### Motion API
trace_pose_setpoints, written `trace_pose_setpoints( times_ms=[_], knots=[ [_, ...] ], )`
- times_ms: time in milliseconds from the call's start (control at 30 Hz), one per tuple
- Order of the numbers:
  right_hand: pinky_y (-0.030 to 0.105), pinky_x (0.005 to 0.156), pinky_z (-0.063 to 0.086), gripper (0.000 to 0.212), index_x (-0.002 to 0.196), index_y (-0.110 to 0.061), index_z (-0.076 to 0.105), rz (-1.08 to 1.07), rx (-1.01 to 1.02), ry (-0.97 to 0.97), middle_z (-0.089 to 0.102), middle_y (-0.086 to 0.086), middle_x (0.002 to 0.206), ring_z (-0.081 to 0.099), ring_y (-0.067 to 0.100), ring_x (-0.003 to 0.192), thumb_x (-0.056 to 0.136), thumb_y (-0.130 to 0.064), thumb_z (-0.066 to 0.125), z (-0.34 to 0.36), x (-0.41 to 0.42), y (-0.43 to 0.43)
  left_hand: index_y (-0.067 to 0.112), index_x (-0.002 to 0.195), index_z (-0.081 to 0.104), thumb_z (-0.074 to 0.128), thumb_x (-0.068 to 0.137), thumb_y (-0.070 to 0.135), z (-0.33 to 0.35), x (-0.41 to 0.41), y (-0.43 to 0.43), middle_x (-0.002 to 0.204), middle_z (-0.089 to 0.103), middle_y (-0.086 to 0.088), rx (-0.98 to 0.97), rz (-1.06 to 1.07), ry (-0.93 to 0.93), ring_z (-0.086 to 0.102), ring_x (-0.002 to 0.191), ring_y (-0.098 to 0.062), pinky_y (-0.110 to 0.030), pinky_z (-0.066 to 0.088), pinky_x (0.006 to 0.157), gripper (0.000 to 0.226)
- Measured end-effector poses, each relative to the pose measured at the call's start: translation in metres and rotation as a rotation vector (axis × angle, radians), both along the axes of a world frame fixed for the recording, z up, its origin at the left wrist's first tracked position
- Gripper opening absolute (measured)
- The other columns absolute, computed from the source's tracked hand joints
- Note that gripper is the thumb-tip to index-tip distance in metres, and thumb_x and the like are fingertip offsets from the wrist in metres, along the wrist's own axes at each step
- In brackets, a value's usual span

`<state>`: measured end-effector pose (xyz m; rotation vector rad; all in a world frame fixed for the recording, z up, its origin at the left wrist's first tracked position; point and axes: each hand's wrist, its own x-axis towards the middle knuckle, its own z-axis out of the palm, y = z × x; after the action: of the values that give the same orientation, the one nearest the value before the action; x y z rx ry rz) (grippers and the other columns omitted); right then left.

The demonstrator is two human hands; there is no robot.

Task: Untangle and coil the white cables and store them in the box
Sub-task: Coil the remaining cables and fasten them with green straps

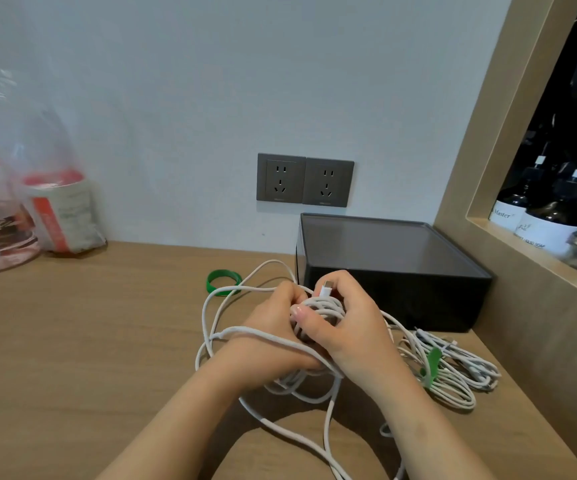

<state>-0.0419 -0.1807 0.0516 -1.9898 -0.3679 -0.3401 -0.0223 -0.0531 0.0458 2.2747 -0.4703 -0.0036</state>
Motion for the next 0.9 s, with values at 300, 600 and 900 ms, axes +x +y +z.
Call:
trace_pose_setpoints(
  times_ms=[300,600,900],
  knots=[
    [0.016,0.048,0.038,0.022,0.074,-0.022,0.047,-0.497,0.208,-0.184,0.052,-0.003,0.059,0.05,0.004,0.051,0.084,-0.02,0.067,-0.002,0.017,-0.03,0.028,0.127,0.054,0.069,0.084,0.025,0.005,-0.007,0.018,0.119,0.063,0.015,-0.182,-0.099,0.193,0.06,0.107,0.002,-0.025,0.048,0.098,0.045],
    [0.01,0.045,0.039,0.015,0.085,-0.015,0.049,-0.593,0.127,-0.203,0.052,-0.003,0.064,0.05,0.008,0.052,0.087,-0.021,0.063,-0.006,0.02,-0.04,0.039,0.076,0.064,0.05,0.083,0.05,0.016,-0.005,0.025,0.08,0.065,0.018,-0.475,0.199,-0.444,0.059,0.08,0.001,-0.015,0.045,0.072,0.019],
    [0.008,0.045,0.037,0.021,0.075,-0.022,0.046,-0.578,0.411,-0.289,0.048,-0.003,0.063,0.048,-0.003,0.049,0.087,-0.015,0.062,0.009,0.013,-0.033,0.019,0.076,0.069,0.05,0.095,0.035,-0.016,-0.002,-0.007,0.075,0.062,0.006,-0.011,0.048,-0.333,0.052,0.075,-0.004,-0.013,0.035,0.067,0.031]
  ],
)
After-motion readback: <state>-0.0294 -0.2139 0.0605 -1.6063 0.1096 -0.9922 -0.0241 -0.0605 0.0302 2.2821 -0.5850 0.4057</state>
